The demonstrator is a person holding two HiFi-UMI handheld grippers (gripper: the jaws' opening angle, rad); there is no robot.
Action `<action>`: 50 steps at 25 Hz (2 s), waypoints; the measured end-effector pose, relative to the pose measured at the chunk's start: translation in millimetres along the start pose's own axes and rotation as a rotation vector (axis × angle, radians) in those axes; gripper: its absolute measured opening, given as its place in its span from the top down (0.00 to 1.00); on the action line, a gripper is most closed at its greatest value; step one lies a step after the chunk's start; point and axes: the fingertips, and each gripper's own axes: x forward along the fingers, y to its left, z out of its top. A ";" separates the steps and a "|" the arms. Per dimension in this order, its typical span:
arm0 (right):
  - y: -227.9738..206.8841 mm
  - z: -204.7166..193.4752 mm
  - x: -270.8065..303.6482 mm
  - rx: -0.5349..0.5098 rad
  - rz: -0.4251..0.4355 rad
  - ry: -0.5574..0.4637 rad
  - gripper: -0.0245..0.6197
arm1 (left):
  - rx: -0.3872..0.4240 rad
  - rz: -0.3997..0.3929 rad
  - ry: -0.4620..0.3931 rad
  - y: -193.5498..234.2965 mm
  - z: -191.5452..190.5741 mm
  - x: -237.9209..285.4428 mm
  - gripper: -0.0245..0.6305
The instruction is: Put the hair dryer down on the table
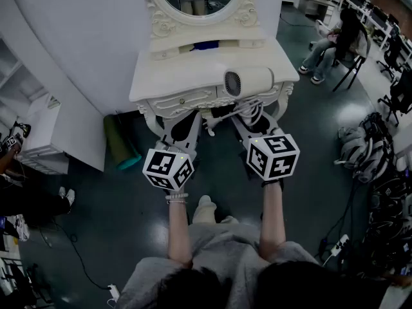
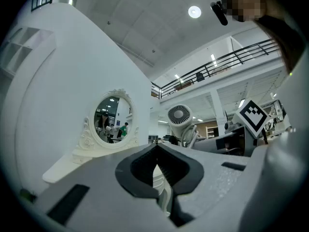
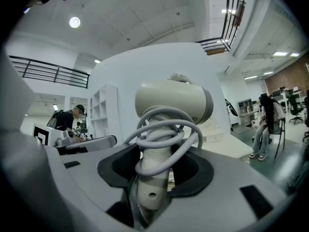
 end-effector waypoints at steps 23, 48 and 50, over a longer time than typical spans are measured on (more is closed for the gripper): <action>-6.5 -22.2 30.8 -0.002 0.048 0.082 0.66 | -0.030 0.084 0.044 24.5 -29.9 -5.1 0.96; -62.2 -18.3 220.5 -0.021 0.128 0.227 0.66 | -0.083 0.123 0.089 173.1 -54.9 129.7 0.96; -64.2 -18.9 232.9 -0.025 0.133 0.237 0.66 | -0.089 0.125 0.092 183.6 -58.0 137.6 0.96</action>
